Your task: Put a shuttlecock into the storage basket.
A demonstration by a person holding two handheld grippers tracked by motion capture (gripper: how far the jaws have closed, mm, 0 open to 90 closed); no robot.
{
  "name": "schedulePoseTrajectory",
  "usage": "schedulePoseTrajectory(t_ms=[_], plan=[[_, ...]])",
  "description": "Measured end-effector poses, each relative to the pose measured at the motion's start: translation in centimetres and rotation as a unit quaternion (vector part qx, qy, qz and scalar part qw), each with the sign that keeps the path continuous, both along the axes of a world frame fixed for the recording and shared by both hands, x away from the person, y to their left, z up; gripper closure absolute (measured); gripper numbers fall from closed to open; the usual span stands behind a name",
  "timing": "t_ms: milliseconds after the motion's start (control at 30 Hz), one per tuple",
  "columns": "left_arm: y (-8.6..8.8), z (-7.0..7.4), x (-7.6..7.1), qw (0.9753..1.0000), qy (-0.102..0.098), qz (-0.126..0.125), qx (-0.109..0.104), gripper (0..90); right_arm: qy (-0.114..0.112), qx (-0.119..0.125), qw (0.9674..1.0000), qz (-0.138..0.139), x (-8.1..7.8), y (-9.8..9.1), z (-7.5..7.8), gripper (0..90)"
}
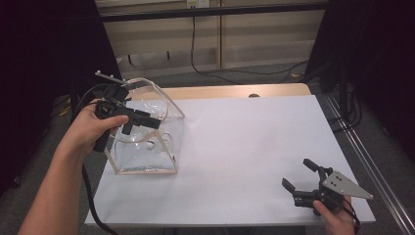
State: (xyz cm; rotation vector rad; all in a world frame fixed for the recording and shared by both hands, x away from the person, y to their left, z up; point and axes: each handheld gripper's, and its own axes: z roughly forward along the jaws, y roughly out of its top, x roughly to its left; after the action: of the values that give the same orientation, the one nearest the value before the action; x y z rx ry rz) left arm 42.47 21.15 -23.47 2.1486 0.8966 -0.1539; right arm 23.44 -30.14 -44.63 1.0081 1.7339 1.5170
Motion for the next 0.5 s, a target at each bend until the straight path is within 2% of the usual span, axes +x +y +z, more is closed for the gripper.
schedulePoseTrajectory(t_ms=[167, 233, 333, 500], plan=[[-0.2, 0.0, -0.4, 1.0, 0.0, -0.004, -0.005, 23.5, 0.0, 0.001, 1.0, 0.0, 0.0, 0.0, 0.0, 2.4], [-0.2, 0.0, -0.5, 0.9998, 0.002, -0.015, -0.012, 23.1, 0.0, 0.001, 1.0, 0.0, 0.0, 0.0, 0.0, 2.3], [-0.4, 0.0, -0.8, 0.9997, -0.003, -0.02, -0.01, 22.3, 0.001, 0.0, 1.0, 0.0, 0.0, 0.0, 0.0, 2.4], [-0.8, -0.2, -1.2, 0.9993, -0.004, -0.032, -0.019, 20.2, 0.0, 0.001, 1.0, -0.001, 0.0, 0.1, 0.0, 2.3]])
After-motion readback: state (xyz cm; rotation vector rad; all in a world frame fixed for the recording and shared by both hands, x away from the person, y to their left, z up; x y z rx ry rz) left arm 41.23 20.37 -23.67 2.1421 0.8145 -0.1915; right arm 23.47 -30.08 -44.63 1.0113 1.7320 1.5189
